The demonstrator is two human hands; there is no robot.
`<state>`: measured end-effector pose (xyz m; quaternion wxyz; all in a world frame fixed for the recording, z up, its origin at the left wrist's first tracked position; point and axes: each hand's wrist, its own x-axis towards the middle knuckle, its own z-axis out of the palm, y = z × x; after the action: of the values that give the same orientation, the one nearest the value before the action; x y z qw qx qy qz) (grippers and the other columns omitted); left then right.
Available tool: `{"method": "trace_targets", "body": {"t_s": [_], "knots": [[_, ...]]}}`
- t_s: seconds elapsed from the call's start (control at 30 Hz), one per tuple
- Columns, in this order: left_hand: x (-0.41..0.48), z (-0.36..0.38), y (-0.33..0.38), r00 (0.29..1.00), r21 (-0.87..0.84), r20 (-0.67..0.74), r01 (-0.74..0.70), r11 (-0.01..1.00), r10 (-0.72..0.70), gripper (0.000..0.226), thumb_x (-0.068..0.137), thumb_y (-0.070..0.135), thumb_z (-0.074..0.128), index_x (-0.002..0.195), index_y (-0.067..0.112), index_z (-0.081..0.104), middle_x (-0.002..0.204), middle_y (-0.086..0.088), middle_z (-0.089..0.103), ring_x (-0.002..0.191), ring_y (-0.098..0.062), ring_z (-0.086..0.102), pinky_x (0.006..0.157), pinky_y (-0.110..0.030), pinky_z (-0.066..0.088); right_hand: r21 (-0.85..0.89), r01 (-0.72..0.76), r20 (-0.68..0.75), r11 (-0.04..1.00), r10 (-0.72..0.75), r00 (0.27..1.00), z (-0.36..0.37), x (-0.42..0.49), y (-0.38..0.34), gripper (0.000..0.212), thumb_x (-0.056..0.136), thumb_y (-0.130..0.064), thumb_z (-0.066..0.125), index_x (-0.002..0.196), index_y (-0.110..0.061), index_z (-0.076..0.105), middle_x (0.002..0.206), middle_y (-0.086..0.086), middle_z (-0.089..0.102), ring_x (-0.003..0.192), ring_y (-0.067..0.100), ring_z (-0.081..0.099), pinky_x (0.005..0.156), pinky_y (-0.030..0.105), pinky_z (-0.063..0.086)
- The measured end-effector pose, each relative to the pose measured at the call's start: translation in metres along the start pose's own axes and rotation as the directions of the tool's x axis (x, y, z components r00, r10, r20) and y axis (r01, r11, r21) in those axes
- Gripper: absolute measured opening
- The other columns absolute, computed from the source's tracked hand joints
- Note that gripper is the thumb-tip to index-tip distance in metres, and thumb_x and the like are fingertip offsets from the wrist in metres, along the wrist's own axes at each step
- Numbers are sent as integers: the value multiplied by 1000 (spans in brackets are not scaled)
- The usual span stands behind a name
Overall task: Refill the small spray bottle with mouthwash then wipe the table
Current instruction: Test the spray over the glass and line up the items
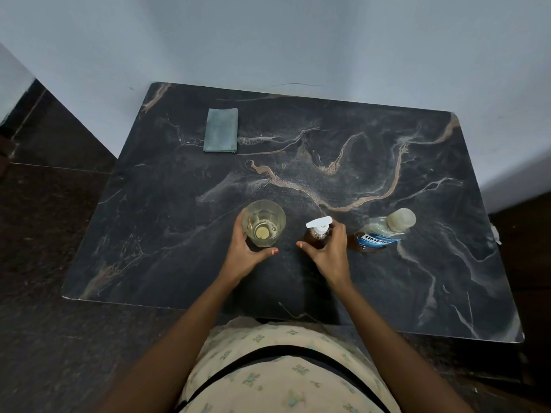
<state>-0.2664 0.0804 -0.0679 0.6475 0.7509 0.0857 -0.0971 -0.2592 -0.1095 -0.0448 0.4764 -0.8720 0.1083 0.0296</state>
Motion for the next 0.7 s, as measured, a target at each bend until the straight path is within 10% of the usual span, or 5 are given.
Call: {"method": "trace_targets", "body": {"t_s": [0.13,0.7], "knots": [[1,11,1,989,45,-139,-34,998,40,98,55,21,85,133,28,27,133,9,39,124,-9,40,103,-25,33,97,-107,-54,990,113,992,7,-4,1,61,64,-22,81,101,-37,35,113,0,51,108,22,53,92,45,48],[41,7,40,969,131,-222,-84,988,112,77,55,13,86,118,21,42,112,7,54,101,-2,53,82,-5,41,170,-27,-142,985,51,989,10,47,-32,36,69,0,75,92,-8,49,91,0,52,84,13,54,75,18,45]]}}
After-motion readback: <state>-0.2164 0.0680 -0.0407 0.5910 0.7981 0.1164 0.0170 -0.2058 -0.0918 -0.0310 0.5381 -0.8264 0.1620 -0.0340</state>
